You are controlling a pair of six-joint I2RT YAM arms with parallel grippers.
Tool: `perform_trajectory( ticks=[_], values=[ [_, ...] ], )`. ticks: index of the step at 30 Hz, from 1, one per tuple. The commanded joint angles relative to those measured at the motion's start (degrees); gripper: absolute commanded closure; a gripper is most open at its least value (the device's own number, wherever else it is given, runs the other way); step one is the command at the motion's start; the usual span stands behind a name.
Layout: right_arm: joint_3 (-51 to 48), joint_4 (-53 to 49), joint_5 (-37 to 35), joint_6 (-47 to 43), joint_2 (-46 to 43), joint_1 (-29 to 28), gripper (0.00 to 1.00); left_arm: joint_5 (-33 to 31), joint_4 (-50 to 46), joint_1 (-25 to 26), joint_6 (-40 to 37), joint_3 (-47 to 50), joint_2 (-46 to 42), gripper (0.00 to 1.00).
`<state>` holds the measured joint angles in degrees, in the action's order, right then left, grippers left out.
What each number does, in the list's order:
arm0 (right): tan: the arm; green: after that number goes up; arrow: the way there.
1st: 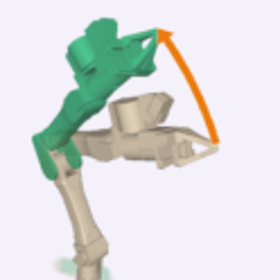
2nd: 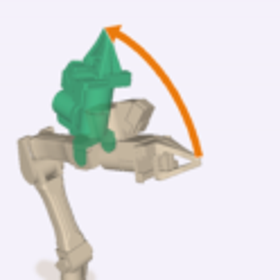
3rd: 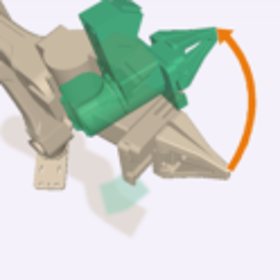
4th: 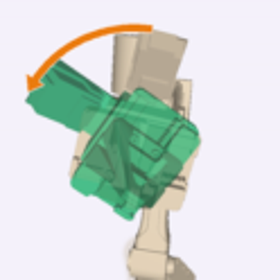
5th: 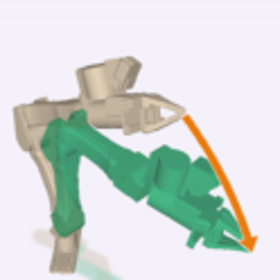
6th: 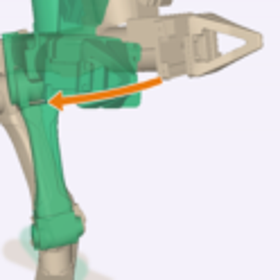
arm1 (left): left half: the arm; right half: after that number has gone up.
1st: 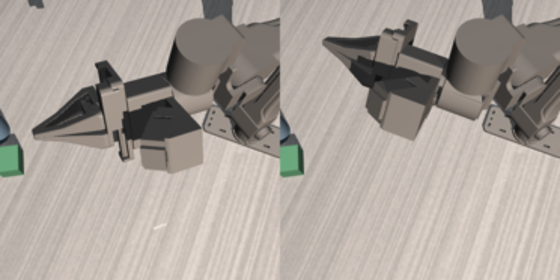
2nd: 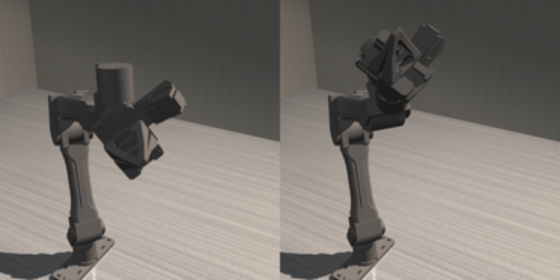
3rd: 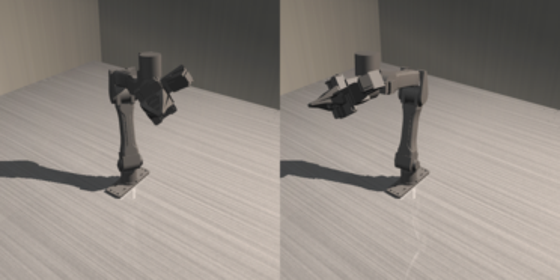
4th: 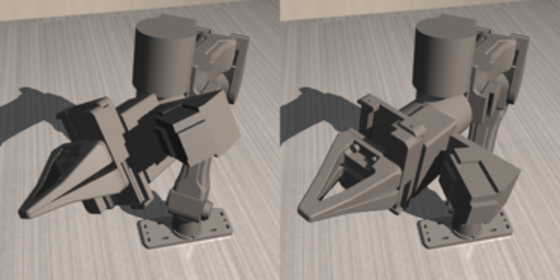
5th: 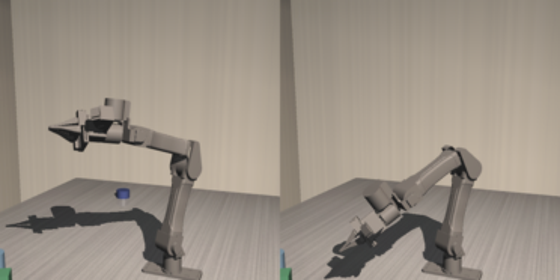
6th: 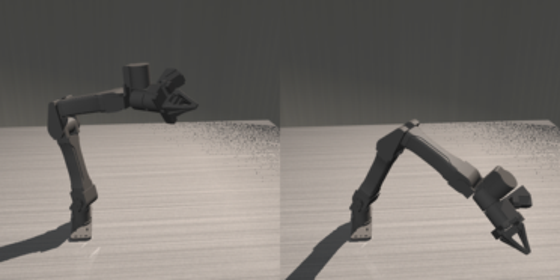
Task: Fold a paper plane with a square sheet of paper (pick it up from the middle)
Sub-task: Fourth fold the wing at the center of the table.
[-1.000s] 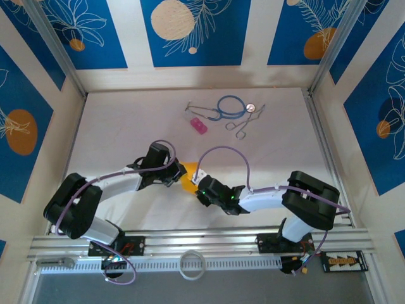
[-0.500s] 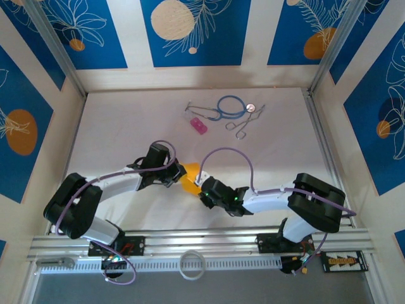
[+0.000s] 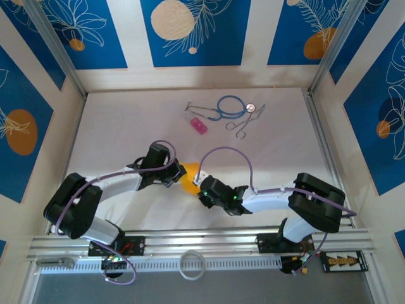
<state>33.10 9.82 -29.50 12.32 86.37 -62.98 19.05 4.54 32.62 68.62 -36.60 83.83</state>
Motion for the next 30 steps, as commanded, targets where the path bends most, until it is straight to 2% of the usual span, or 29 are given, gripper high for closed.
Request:
perform_trajectory(
  ticks=[1,16,23,25,30],
  values=[
    [1.61,-0.55,1.03,0.16,-0.15,0.31,0.77,-0.24,-0.58,-0.3,-0.15,-1.19,0.28,0.98],
    [1.55,-2.57,0.93,1.52,0.07,0.69,0.83,-0.43,-0.31,-0.23,0.06,-1.11,0.37,0.98],
    [1.44,-2.01,1.55,2.14,0.11,1.02,0.91,-0.5,-0.14,-0.24,0.14,-1.15,0.31,0.98],
    [1.28,-1.99,1.68,2.76,0.34,1.19,0.94,-0.53,-0.06,-0.26,0.19,-0.94,0.14,0.96],
    [0.19,-0.93,4.11,5.79,0.3,2.48,0.99,-1.26,-0.1,-0.22,-0.03,-0.43,-1.13,0.81]
  ],
)
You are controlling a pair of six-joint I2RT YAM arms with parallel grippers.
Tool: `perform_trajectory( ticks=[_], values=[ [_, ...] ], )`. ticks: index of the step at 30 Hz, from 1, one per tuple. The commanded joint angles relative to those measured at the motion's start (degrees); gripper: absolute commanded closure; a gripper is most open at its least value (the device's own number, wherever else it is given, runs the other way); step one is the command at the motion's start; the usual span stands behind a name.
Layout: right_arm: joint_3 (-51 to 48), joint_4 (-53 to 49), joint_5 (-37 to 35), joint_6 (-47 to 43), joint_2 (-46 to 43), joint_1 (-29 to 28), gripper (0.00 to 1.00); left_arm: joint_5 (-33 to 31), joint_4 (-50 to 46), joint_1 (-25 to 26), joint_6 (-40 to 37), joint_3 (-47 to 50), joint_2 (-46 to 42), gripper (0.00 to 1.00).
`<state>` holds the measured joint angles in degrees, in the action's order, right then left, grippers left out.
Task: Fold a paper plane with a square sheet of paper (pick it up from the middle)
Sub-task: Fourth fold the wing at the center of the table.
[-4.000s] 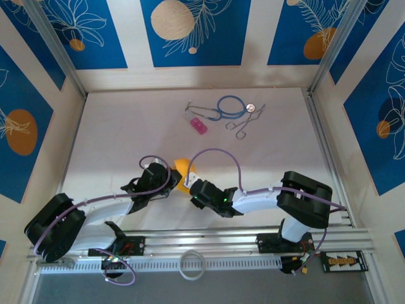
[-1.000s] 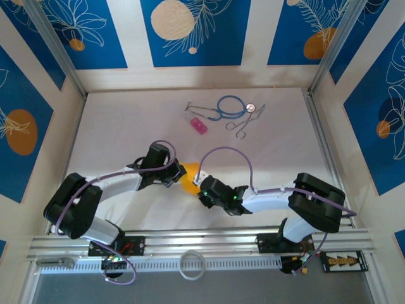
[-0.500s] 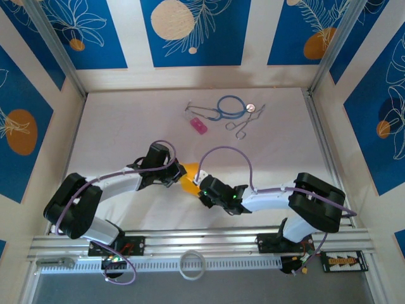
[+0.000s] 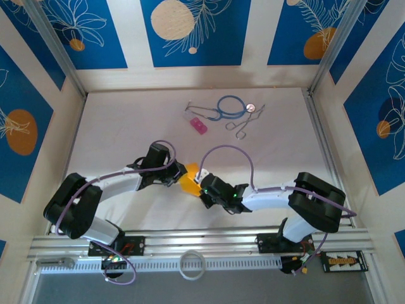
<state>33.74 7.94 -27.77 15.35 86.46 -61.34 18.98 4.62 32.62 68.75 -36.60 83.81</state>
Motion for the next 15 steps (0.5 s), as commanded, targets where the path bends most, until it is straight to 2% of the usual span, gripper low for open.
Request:
perform_trajectory(
  ticks=[1,6,9,15],
  values=[
    [-0.7,1.36,3.24,3.36,0.14,1.17,0.99,-1.58,-0.27,-0.21,-0.27,-0.24,-1.63,0.77],
    [-2.3,4.71,10.6,6.59,-0.58,3.73,1.0,-5.07,-3.03,-0.32,-1.33,0.85,-5.8,0.64],
    [-3.14,6.5,14.19,8.55,-0.52,5.29,1.0,-7.21,-4.97,-0.32,-1.84,1.28,-8.29,0.61],
    [-3.84,8.28,16.97,10.56,0.41,7.05,1.0,-8.65,-6.0,-0.32,-2.12,2.04,-10.41,0.6]
  ],
)
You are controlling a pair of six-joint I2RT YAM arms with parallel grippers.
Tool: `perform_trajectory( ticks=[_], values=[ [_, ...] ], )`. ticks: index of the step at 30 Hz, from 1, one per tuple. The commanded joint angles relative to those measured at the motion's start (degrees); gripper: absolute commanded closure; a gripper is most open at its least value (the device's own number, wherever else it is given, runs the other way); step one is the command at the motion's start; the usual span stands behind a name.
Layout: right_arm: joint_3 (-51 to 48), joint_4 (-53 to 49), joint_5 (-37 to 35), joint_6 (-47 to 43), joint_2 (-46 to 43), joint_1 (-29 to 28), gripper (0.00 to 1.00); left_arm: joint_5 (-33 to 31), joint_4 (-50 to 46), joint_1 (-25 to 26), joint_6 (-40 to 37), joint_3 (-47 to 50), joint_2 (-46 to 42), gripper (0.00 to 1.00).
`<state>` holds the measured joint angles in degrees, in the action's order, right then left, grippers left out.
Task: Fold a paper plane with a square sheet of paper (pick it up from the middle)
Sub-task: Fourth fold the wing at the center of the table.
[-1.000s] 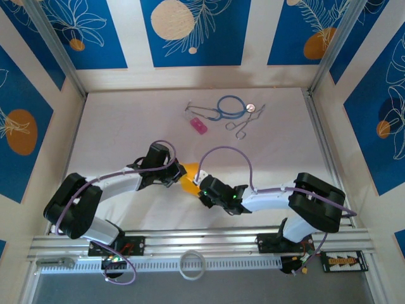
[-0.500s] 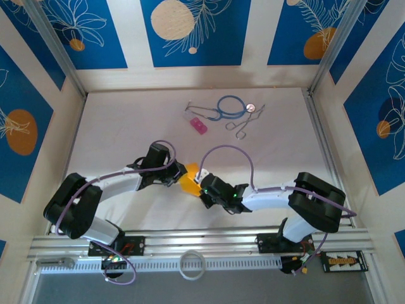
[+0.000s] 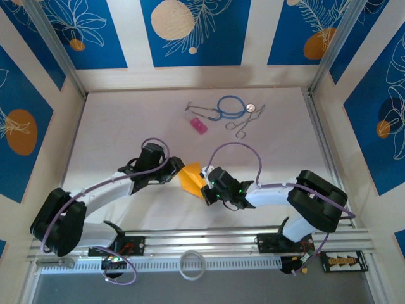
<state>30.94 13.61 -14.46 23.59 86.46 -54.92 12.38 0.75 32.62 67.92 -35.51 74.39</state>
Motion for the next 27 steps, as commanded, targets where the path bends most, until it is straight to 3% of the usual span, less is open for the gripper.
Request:
perform_trajectory(
  ticks=[1,9,17,27],
  values=[
    [-1.2,2.97,4.1,2.72,0.65,0.81,1.0,-2.01,-2.01,-0.33,-1.16,1.12,-1.0,0.61],
    [-2.69,5.95,5.19,4.95,2.05,1.74,1.0,0.87,2.21,-0.34,-0.66,2.28,1.37,0.75],
    [-1.75,3.23,-0.83,2.12,2.14,0.61,1.0,5.59,4.83,0.16,-1.2,1.46,7.57,0.92],
    [-2.88,5.47,-0.77,4.57,1.83,0.29,0.99,5.63,6.23,0.85,-0.6,2.07,9.73,0.96]
  ],
)
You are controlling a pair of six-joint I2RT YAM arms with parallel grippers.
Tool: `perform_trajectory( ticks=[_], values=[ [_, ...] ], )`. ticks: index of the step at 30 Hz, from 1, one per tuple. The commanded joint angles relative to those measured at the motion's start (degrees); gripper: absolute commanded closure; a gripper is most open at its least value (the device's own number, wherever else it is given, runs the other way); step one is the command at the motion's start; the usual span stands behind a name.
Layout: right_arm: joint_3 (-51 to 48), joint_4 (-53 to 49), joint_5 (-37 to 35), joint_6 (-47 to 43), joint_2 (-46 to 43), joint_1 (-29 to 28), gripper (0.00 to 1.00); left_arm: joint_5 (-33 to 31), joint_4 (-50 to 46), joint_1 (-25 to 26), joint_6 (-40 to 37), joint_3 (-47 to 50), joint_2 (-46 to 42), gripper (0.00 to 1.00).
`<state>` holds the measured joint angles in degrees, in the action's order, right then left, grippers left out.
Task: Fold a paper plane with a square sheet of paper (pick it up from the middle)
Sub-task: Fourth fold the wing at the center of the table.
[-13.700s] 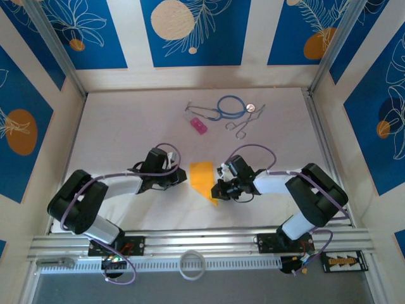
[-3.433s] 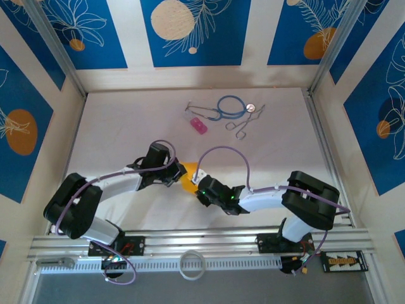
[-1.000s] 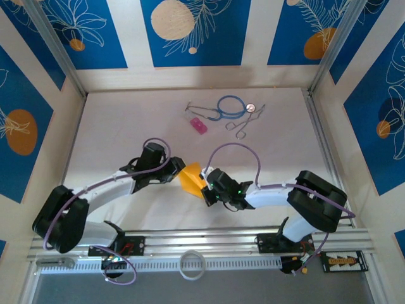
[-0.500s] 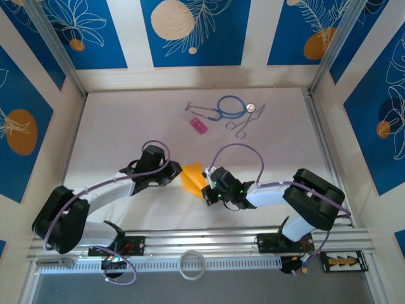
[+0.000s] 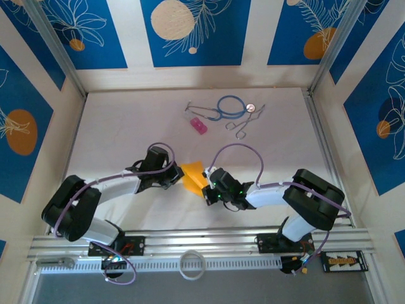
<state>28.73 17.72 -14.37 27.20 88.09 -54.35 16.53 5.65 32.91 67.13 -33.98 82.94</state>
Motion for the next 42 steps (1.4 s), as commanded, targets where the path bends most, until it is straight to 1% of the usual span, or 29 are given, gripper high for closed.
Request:
perform_trajectory(
  ticks=[1,5,10,17,25,36,42],
  values=[
    [-0.86,1.56,-0.9,1.14,0.19,-0.32,0.99,1.54,1.46,0.73,0.27,0.41,1.7,0.97],
    [-1.65,2.6,-0.8,2.97,-0.1,0.04,0.99,1.59,1.92,1.19,0.4,0.04,3.4,0.98],
    [-2.58,4.14,0.12,3.69,-0.04,0.24,1.0,2.86,6.02,1.74,1.25,0.13,6.2,0.98],
    [-3.45,5.35,2.17,5.34,-0.28,0.91,0.99,2.4,6.75,2.33,1.85,0.25,9.38,1.0],
    [-4.41,6.11,5.03,8.25,-0.91,1.86,0.98,-1.57,9.19,3.15,5.84,4.53,8.93,1.0],
    [-6.51,7.11,9.12,12.67,-2.72,3.98,0.96,-6.54,6.27,4.54,6.97,5.77,6.49,1.0],
    [-6.94,8.22,12.67,13.58,-2.66,4.77,0.96,-7.56,5.35,4.83,7.26,6.0,5.59,1.0]
  ],
)
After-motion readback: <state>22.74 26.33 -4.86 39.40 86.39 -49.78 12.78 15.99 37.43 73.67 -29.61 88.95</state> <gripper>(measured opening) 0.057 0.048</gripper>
